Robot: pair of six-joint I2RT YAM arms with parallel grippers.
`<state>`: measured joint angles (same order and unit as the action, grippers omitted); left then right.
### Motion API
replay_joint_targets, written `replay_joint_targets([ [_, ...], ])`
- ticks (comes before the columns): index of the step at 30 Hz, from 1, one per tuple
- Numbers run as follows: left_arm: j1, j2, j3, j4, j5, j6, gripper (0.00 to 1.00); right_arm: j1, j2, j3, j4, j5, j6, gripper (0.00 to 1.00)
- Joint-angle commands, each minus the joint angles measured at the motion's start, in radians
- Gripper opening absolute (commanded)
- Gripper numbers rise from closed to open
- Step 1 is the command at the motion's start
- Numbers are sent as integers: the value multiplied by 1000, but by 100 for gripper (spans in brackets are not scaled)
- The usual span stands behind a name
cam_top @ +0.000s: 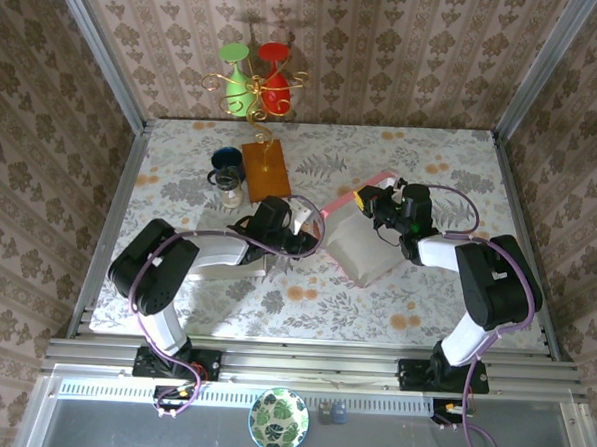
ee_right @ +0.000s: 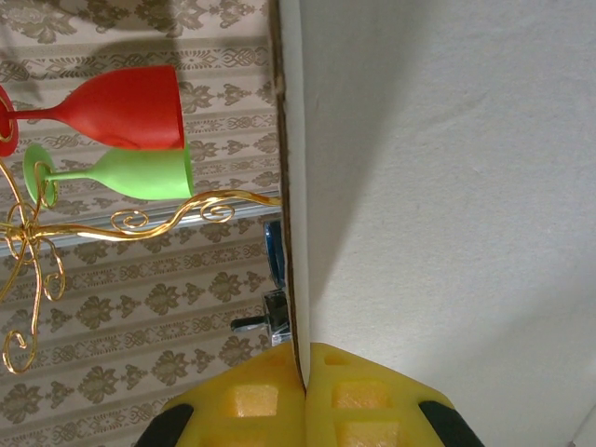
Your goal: Fold the paper box
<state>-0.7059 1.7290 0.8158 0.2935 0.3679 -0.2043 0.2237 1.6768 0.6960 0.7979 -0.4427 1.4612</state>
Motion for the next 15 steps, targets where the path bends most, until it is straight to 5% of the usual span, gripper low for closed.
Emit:
replay_joint_targets([
  [1, -8, 20, 42, 19, 10, 35, 31, 8, 18, 23, -34, -9, -9, 0],
  [8, -16, 17, 53, 68, -12, 16, 23, 7, 16, 25, -27, -8, 4, 0],
  [15, -38, -1, 42, 67, -28, 34, 27, 5, 10, 40, -21, 2, 23, 0],
])
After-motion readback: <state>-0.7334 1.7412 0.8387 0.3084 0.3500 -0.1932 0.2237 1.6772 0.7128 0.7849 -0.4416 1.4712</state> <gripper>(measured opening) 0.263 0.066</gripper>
